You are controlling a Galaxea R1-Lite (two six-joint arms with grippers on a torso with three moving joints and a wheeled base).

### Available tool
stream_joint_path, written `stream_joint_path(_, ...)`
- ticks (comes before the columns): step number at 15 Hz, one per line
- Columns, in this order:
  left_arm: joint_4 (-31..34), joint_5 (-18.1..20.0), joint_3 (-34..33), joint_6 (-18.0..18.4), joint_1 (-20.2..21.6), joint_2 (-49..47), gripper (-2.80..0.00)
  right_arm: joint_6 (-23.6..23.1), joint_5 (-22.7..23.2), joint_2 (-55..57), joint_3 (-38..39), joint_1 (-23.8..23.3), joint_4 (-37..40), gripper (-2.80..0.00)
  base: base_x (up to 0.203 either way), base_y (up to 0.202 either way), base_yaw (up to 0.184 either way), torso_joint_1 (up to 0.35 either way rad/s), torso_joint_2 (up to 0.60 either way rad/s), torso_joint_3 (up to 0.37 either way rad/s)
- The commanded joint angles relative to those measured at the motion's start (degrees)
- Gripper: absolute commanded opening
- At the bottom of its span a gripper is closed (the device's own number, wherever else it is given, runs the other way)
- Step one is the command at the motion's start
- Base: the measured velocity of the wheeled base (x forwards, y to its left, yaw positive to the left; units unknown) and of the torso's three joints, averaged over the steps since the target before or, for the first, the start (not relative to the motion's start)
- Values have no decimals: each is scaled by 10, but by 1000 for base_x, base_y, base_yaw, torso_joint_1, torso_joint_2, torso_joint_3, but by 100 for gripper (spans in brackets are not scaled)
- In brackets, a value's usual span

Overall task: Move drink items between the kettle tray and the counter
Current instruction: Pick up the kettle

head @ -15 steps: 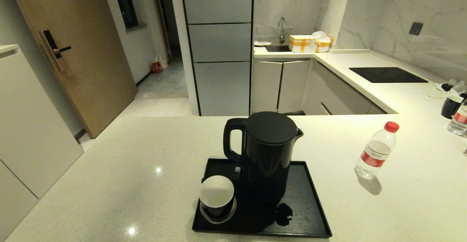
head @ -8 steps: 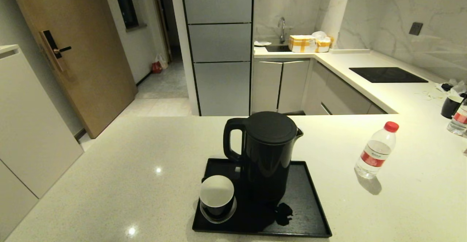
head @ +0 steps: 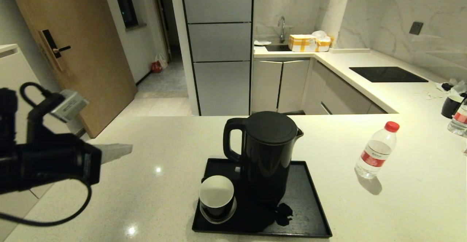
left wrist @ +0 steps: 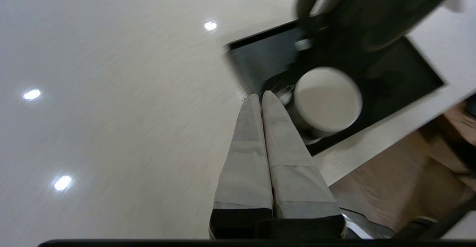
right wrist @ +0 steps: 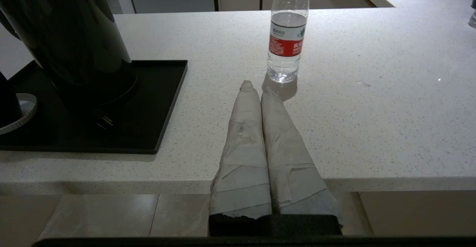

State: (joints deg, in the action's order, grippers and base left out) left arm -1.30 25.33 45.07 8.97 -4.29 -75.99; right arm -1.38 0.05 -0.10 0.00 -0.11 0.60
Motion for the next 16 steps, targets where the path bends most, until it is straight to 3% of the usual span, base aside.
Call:
stream_joint_path(1,-20,26,49,2,-37,-112,-280,0,0,1,2,0,0,-280,0,0,0,0,0,0)
stream_joint_path(7,-164,23,61,7,-119,-258,-280,0,0,1,1,0,0,-280,0,0,0,0,0,0)
stream_joint_path(12,-190,-38,94,-2,-177,-317,-280,0,0,1,2,0,0,-280,0,0,0,0,0,0)
stream_joint_path(14,-201,-73,117,-43,-197,-341,-280,0,0,1,1,0,0,-280,0,0,0,0,0,0)
stream_joint_path(15,-203,-82,128,-51,-200,-348,0,0,0,1,2,0,0,-280,0,0,0,0,0,0)
stream_joint_path(16,-204,-85,133,-53,-201,-351,0,0,0,1,1,0,0,-280,0,0,0,0,0,0)
